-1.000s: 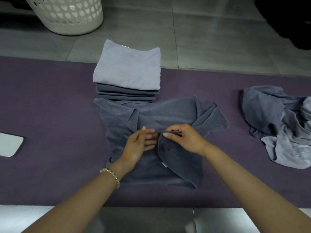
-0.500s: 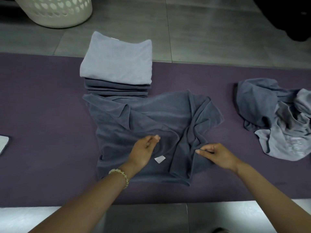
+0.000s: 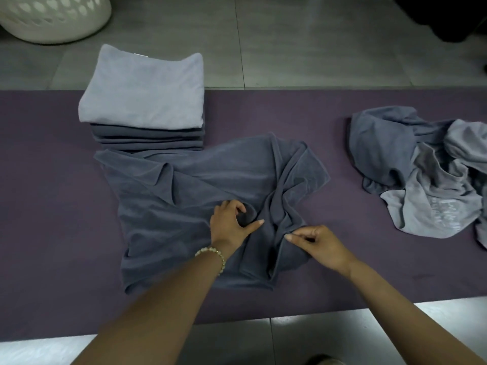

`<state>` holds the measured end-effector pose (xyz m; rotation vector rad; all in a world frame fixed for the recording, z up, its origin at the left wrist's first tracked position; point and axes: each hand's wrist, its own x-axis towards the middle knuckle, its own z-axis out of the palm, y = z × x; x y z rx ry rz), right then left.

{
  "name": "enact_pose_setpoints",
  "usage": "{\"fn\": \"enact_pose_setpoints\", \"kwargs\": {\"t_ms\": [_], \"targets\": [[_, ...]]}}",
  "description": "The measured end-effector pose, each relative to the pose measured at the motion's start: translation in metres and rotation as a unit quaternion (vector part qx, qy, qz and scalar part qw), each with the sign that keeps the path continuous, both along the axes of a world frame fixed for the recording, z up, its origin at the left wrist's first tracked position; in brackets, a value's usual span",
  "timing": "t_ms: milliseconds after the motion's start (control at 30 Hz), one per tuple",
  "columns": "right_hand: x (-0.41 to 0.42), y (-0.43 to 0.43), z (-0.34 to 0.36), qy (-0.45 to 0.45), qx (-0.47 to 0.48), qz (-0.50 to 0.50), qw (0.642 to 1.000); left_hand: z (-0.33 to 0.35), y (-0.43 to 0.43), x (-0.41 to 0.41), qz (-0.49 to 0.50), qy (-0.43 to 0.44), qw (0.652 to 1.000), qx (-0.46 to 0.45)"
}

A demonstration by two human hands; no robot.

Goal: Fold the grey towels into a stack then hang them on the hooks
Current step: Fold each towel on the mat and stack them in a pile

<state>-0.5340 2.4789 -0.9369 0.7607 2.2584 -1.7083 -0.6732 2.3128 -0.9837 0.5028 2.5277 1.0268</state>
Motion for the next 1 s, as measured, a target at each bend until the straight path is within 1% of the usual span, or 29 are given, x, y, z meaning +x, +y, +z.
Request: {"fn": "enact_pose_setpoints", "kwargs": {"t_ms": [67,133,200,300,400,500,567,700,833,933,1000], "targets": [[0.0,0.0,0.0,0.005,0.0,-0.001,1.0,-0.001,0.002,0.002,0.008,0.035,0.999,-0.005],[0.0,0.0,0.002,0.01,0.002,-0.003,1.0,-0.003,0.002,0.002,0.014,0.041,0.999,0.014],[-0.001,0.0,0.004,0.02,0.001,-0.004,1.0,-0.002,0.0,0.0,0.022,0.014,0.997,0.068],[-0.005,-0.002,0.011,0.037,-0.006,-0.01,0.999,0.009,-0.005,-0.001,0.041,-0.061,0.985,0.159],[-0.017,-0.011,0.027,0.064,0.006,0.025,0.998,0.031,-0.014,-0.007,0.027,-0.082,0.969,0.231],[-0.039,-0.03,0.055,0.105,-0.023,0.067,0.992,0.059,-0.031,-0.016,-0.008,-0.095,0.96,0.263],[-0.056,-0.046,0.073,0.124,-0.041,0.089,0.987,0.077,-0.044,-0.016,-0.001,-0.139,0.948,0.287],[-0.084,-0.076,0.091,0.153,-0.034,0.114,0.981,0.105,-0.069,-0.013,0.031,-0.215,0.922,0.321],[-0.097,-0.092,0.099,0.149,-0.046,0.125,0.98,0.118,-0.086,-0.015,0.071,-0.271,0.892,0.355],[-0.1,-0.103,0.106,0.135,-0.073,0.171,0.973,0.123,-0.092,-0.019,0.072,-0.288,0.877,0.377],[-0.104,-0.11,0.11,0.151,-0.079,0.171,0.97,0.124,-0.096,-0.019,0.067,-0.296,0.871,0.385]]}}
